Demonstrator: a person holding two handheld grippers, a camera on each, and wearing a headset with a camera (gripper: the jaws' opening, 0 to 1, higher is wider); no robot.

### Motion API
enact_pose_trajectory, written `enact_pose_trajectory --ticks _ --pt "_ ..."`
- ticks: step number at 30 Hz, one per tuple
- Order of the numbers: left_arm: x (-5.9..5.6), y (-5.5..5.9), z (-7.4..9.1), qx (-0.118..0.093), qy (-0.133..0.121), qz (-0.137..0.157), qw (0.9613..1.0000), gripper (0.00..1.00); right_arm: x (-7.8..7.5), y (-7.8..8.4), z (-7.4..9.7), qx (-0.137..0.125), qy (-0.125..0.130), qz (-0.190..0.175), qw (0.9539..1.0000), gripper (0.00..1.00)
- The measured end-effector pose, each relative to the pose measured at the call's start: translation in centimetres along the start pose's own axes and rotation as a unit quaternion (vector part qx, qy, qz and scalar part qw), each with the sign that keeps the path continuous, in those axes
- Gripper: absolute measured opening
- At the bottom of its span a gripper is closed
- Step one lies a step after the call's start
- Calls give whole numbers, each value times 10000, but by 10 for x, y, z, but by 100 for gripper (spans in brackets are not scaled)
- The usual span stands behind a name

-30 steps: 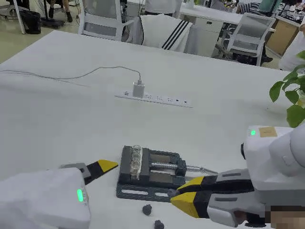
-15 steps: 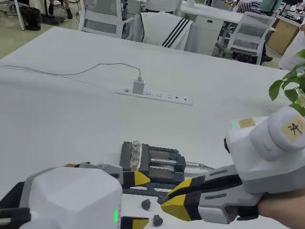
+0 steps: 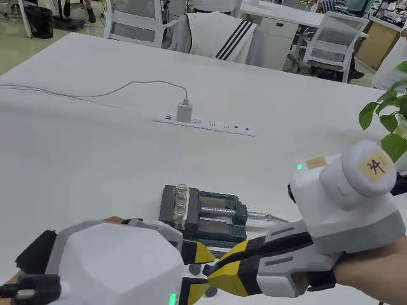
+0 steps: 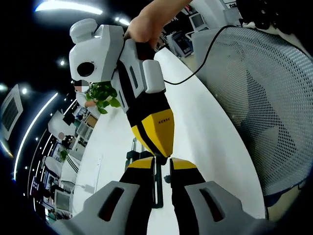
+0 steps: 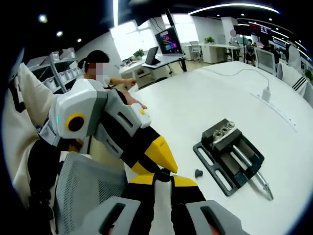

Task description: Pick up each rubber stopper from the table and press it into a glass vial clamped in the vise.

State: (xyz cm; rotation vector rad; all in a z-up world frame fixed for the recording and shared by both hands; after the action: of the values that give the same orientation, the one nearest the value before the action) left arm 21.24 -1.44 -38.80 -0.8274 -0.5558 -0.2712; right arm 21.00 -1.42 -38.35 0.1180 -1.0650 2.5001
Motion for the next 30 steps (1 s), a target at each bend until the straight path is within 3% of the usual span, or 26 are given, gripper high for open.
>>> enact_pose_trajectory --ticks 11,21,23,26,30 --pt "-2 -1 -1 -8 33 -28 10000 5 -1 4 -1 46 -14 8 10000 7" --pt "-5 1 -4 -113 71 301 9995 4 -2 9 -3 56 -63 111 9999 8" --pt "-6 1 -5 -126 106 388 9991 4 -5 11 -3 140 33 208 9997 12" --pt "-6 3 -5 -152 80 564 9983 5 -11 15 -4 208 187 468 9985 31" --pt "-4 10 -4 -192 35 953 9953 5 -15 11 3 55 292 614 9977 30"
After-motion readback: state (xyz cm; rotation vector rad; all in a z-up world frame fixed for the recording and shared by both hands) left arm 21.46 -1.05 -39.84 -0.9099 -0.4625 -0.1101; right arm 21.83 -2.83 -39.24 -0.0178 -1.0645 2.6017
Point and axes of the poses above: the centre of the closed fingertips' face, and the gripper's own axes: z roughly backward along the fingers, x roughly to its left, y roughly out of its underside, the point moved 1 cm from there along z, roughly backward along the fingers, and after that the axes turned 3 degrees about y, right-handed, at the moved point
